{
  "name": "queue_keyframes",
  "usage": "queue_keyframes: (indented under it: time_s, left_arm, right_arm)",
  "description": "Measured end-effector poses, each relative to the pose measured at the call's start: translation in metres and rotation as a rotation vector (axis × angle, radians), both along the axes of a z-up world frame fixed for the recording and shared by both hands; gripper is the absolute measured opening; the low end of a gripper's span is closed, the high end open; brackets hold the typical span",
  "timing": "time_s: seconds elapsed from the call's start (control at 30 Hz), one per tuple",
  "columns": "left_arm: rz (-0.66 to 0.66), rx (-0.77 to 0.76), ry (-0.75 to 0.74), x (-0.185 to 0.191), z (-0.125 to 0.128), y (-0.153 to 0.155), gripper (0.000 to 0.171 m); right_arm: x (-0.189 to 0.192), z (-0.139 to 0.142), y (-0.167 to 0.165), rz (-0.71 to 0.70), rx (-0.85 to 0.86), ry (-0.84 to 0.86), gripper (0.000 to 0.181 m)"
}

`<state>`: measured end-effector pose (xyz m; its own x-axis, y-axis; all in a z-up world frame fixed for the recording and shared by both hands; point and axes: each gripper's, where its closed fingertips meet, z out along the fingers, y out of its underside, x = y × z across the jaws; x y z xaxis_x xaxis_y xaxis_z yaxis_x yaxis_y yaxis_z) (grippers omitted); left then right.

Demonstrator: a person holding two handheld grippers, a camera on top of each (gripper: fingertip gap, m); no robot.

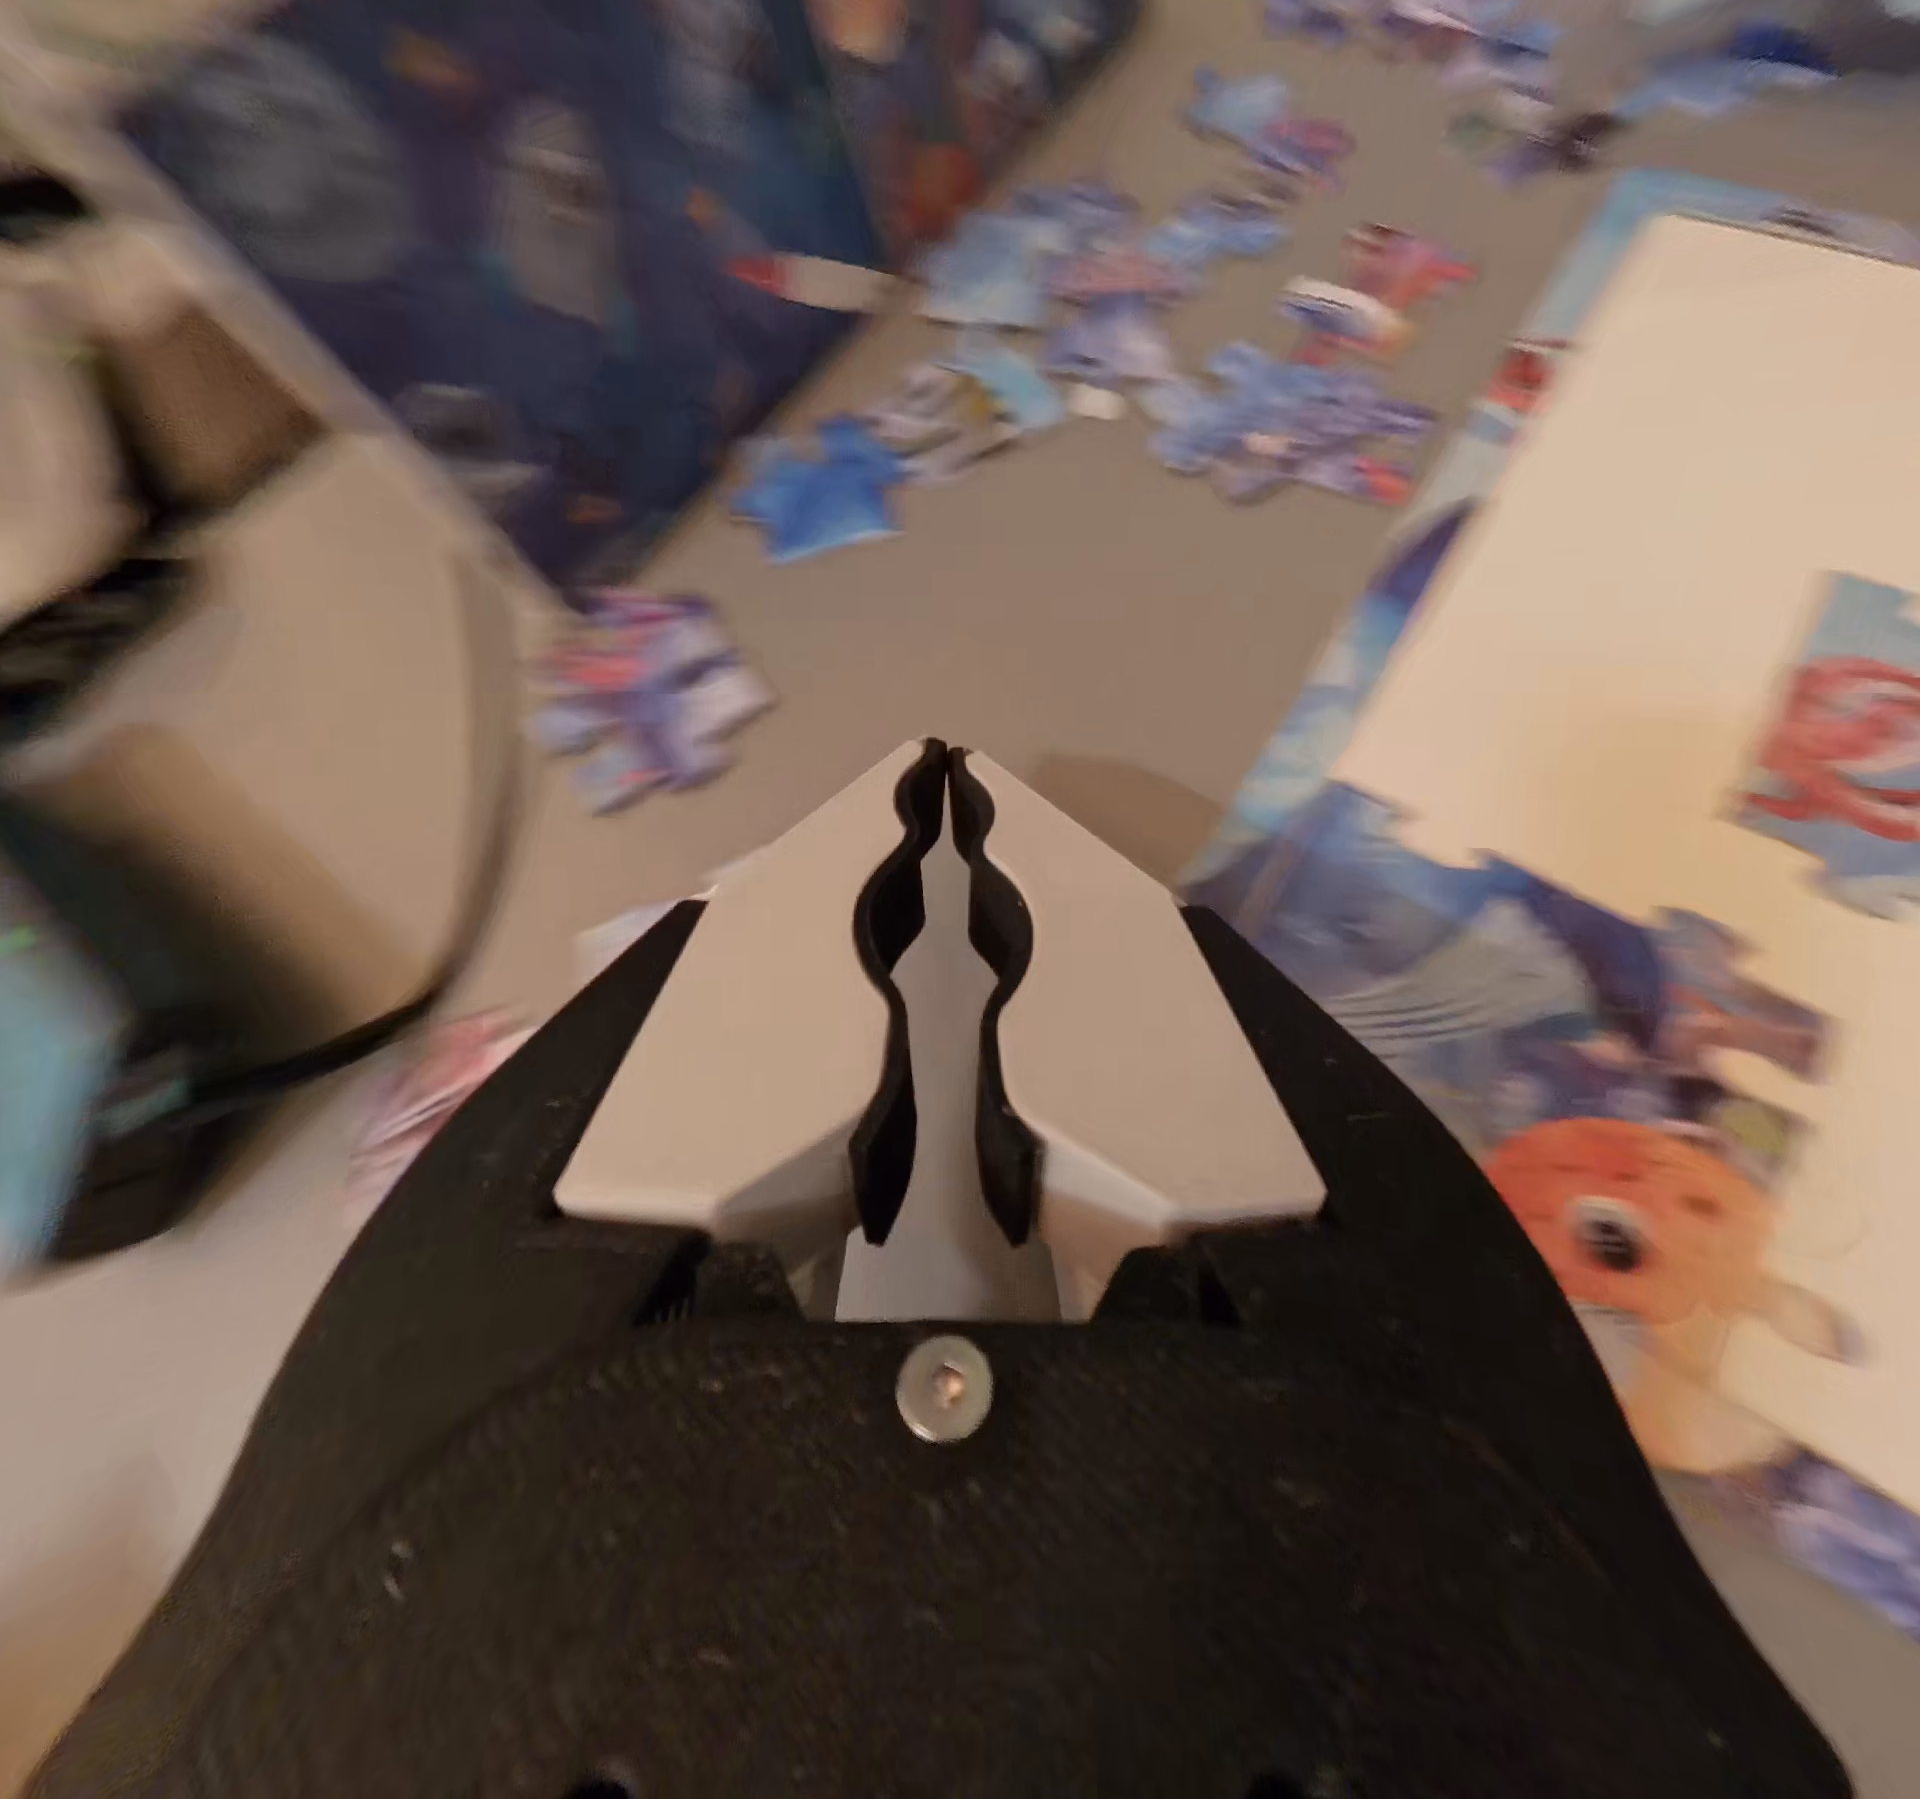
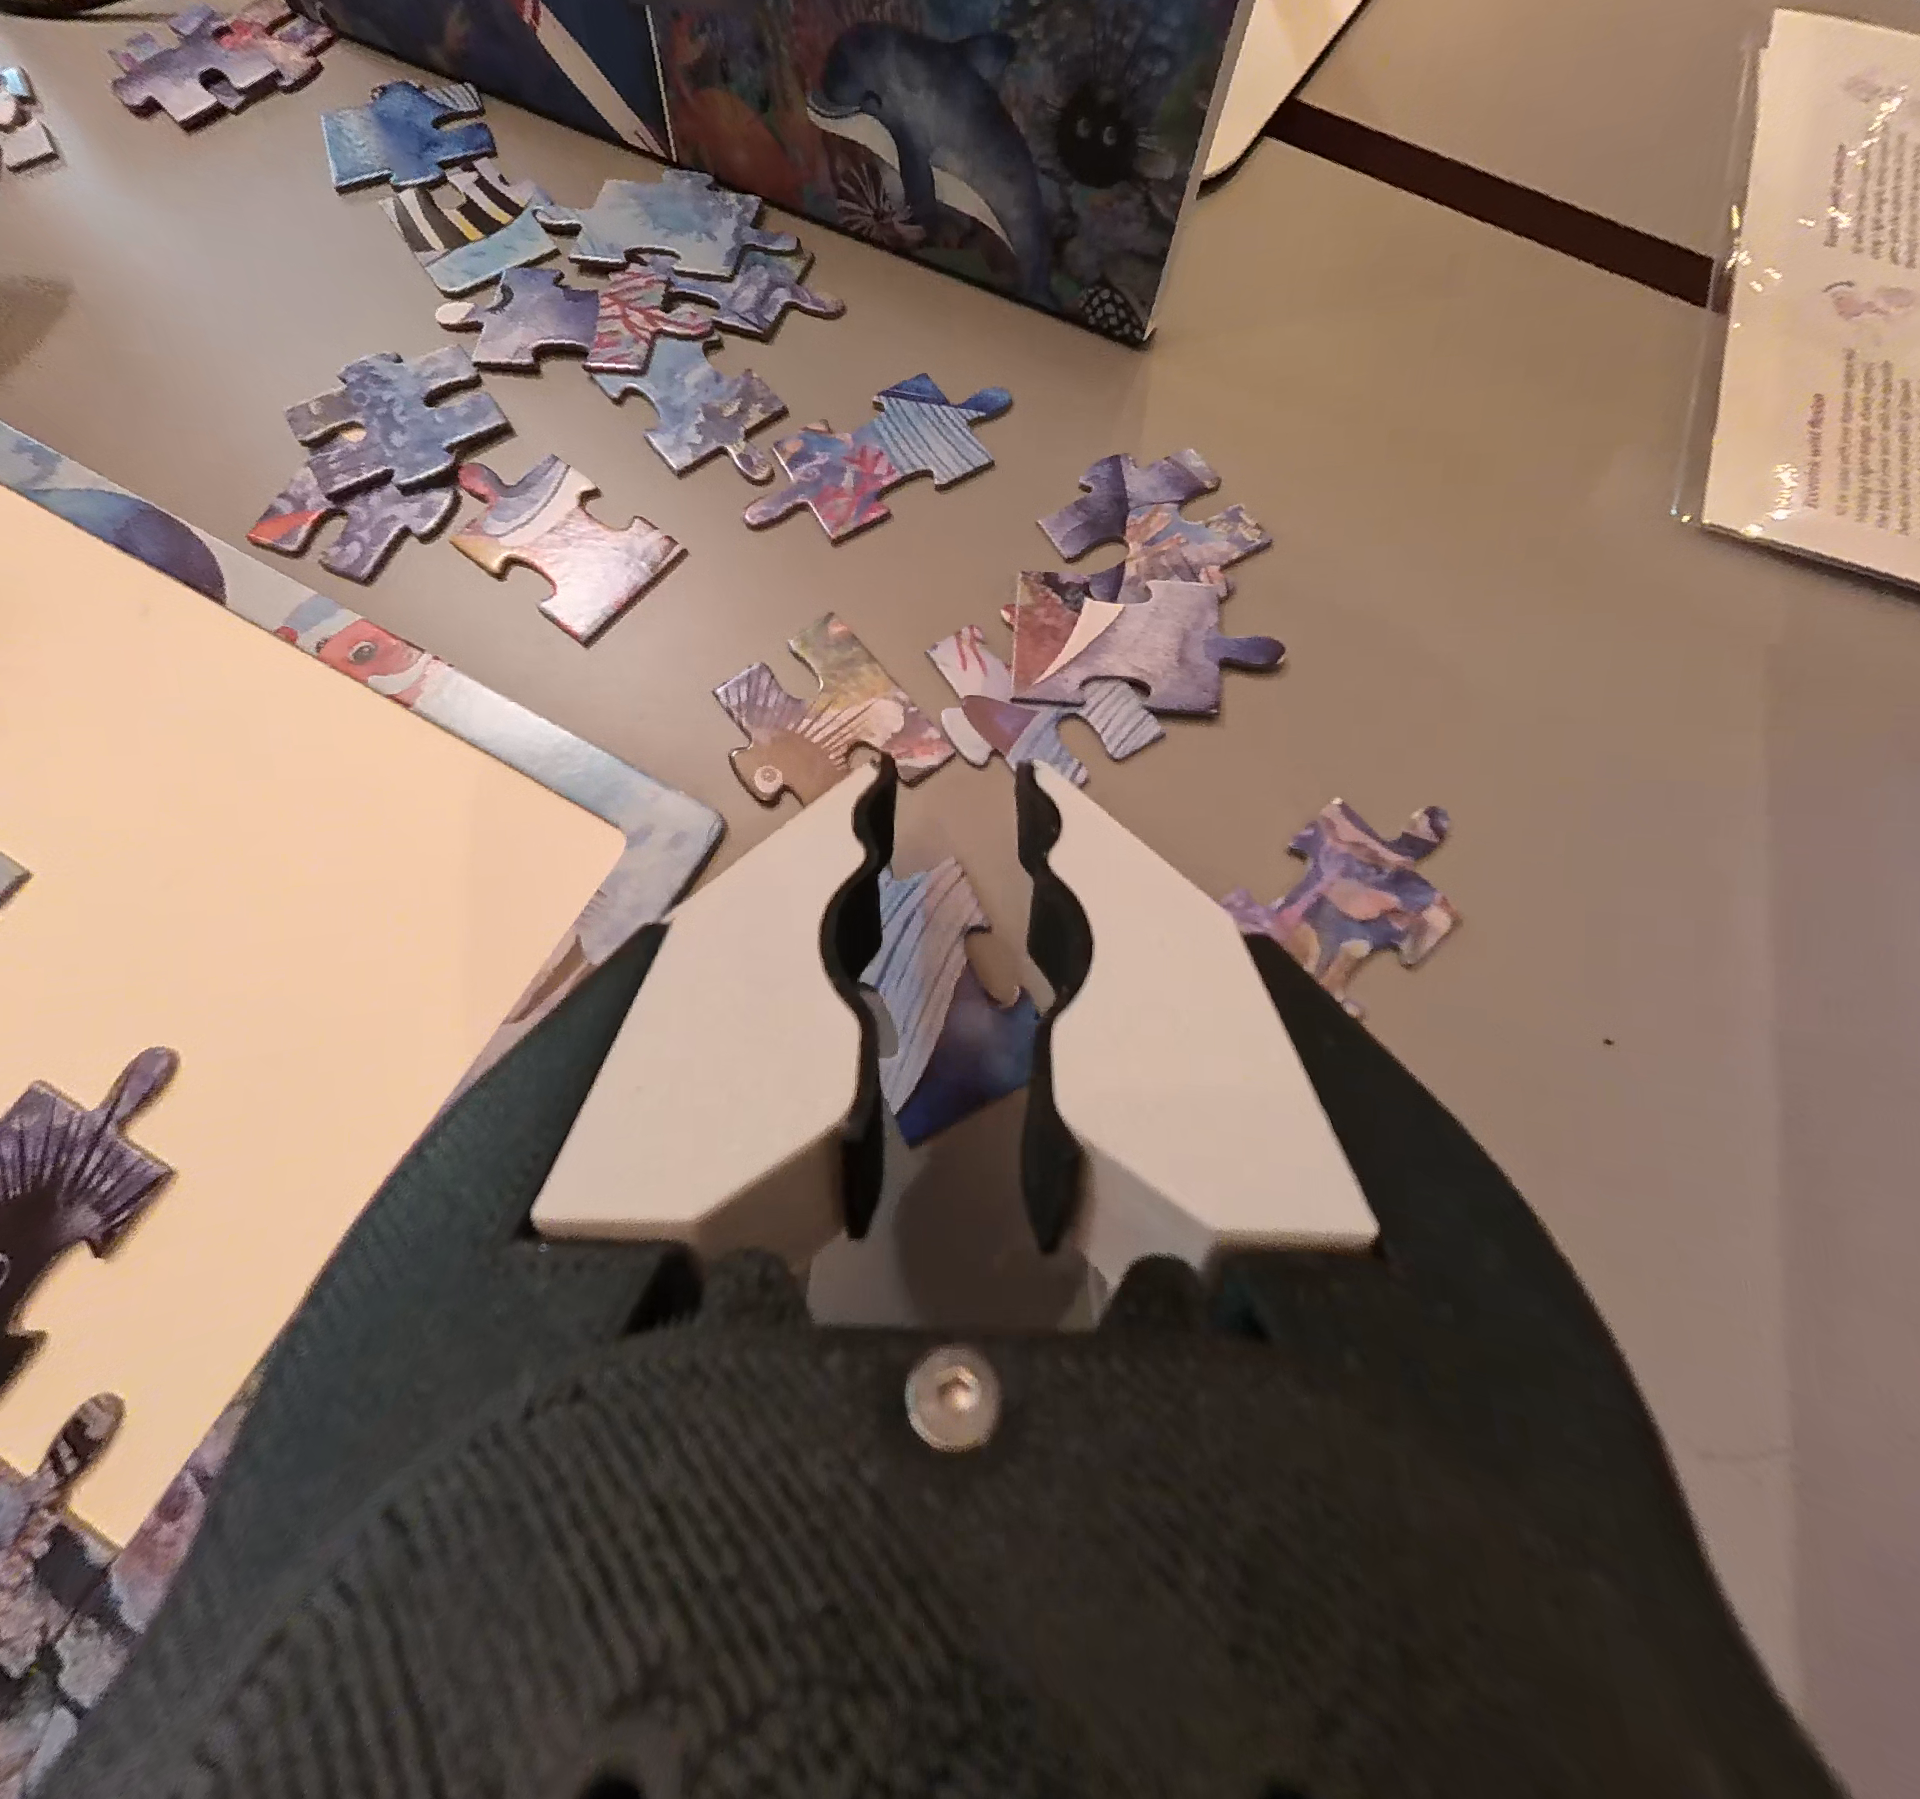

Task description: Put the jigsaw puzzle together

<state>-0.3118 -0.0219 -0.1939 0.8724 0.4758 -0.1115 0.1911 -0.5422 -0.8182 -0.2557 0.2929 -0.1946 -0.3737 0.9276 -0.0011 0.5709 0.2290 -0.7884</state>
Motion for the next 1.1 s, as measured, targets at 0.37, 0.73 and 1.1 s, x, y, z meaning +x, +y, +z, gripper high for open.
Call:
queue_keyframes:
  time_s: [0.37, 0.73, 1.1]
  left_arm:
    - [0.312, 0.433, -0.025, -0.047, 0.076, -0.099, 0.000]
    - [0.303, 0.308, 0.005, -0.047, 0.062, -0.090, 0.001]
    - [0.245, 0.202, -0.214, -0.035, 0.024, -0.054, 0.064]
  right_arm:
    - [0.001, 0.001, -0.008, 0.037, -0.003, 0.019, 0.023]
    - [0.002, 0.004, -0.013, 0.050, -0.031, 0.024, 0.024]
    - [0.003, 0.003, -0.021, 0.072, -0.054, 0.018, 0.024]
